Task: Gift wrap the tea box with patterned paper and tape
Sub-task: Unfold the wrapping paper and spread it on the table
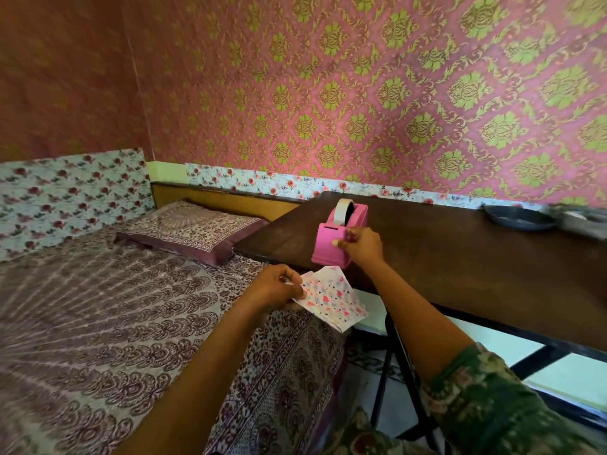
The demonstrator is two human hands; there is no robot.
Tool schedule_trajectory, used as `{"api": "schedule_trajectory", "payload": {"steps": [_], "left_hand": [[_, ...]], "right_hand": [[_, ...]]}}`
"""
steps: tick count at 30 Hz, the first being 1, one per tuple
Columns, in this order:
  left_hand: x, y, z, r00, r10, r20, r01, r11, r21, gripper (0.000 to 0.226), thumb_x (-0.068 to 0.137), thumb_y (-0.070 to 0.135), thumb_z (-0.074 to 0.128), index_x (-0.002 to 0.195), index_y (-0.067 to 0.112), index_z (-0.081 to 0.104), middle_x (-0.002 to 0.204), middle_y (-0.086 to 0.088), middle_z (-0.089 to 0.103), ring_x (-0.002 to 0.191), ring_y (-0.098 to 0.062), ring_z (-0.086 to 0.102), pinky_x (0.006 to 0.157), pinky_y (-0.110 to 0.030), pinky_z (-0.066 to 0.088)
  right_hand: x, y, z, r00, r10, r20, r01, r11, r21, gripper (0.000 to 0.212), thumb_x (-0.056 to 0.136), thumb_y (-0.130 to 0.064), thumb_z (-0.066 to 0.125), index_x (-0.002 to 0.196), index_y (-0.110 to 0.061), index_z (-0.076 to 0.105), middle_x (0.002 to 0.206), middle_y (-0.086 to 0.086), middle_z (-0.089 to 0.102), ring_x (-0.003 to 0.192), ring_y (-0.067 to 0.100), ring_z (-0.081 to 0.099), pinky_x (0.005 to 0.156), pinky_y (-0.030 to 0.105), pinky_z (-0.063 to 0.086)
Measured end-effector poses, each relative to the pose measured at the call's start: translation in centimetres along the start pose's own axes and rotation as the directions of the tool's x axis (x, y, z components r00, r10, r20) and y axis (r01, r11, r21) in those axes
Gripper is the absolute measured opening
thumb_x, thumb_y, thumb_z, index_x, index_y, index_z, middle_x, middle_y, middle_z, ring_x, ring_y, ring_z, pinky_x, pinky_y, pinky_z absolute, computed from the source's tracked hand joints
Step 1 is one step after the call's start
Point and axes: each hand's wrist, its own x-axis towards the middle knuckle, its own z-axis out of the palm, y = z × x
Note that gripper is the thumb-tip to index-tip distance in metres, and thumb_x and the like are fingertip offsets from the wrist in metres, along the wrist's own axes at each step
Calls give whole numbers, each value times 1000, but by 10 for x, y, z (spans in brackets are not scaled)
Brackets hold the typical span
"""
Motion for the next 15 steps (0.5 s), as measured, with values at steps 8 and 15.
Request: {"api": "schedule_trajectory", "payload": {"steps": [8,15], "left_hand": [[6,6,-6,1000,-14,0,13,999,-51,16,83,-6,60,80,9,56,90,-12,63,75,-17,63,50,-19,55],[25,36,16,987,153,-46,-159,972,-171,18,83,-5,61,80,12,55,94,-4,61,76,-13,60,46,-15,50]], "right_hand": [[16,-6,-5,997,30,73,-20,991,-134,44,86,-38,63,122,-14,56,118,13,60,107,31,57,85,37,47],[3,7,-69,999,-28,-39,34,987,155,36,93,-28,54,124,-11,57,126,10,58,114,24,54,91,28,40]]}}
